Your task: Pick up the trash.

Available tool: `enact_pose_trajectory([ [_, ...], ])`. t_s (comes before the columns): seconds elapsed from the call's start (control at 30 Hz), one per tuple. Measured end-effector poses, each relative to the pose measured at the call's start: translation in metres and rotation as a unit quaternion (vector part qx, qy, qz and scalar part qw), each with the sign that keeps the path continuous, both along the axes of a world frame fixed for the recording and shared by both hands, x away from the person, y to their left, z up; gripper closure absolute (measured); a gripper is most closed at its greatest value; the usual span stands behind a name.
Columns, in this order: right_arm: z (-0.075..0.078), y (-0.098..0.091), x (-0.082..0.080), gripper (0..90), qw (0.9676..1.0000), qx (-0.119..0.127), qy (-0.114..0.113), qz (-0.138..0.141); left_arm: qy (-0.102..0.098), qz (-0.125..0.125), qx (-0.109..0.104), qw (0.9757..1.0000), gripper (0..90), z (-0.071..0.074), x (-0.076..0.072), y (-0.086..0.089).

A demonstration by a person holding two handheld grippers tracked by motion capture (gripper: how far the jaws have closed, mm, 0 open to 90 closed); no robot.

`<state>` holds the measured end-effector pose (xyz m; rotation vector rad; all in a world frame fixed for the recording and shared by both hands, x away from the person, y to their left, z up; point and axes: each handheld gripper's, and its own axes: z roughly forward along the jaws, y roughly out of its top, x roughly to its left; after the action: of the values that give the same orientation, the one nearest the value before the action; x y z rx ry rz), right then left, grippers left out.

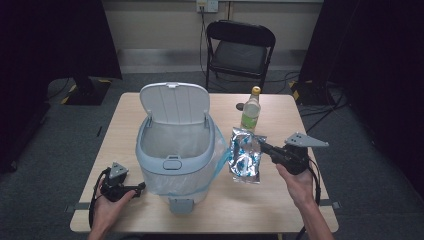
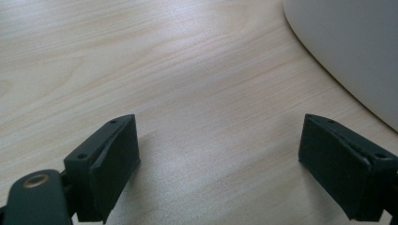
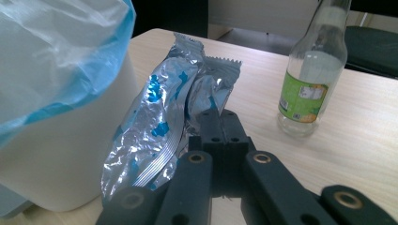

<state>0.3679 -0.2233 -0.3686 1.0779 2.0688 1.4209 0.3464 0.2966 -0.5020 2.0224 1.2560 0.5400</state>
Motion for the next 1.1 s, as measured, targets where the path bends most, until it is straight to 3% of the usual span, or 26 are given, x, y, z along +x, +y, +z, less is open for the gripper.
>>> enact_pose_trajectory([
  [0.37,0.025,-0.004,-0.012,90.0,0.9997,0.005,-0.020,0.011,0.000,0.005,0.000,1.0000,11.9,0.000,0.001,0.000],
  [1.1,0.046,-0.025,-0.026,90.0,0.9992,0.006,-0.040,0.004,0.000,0.006,0.000,1.0000,11.9,0.000,0.001,0.000],
])
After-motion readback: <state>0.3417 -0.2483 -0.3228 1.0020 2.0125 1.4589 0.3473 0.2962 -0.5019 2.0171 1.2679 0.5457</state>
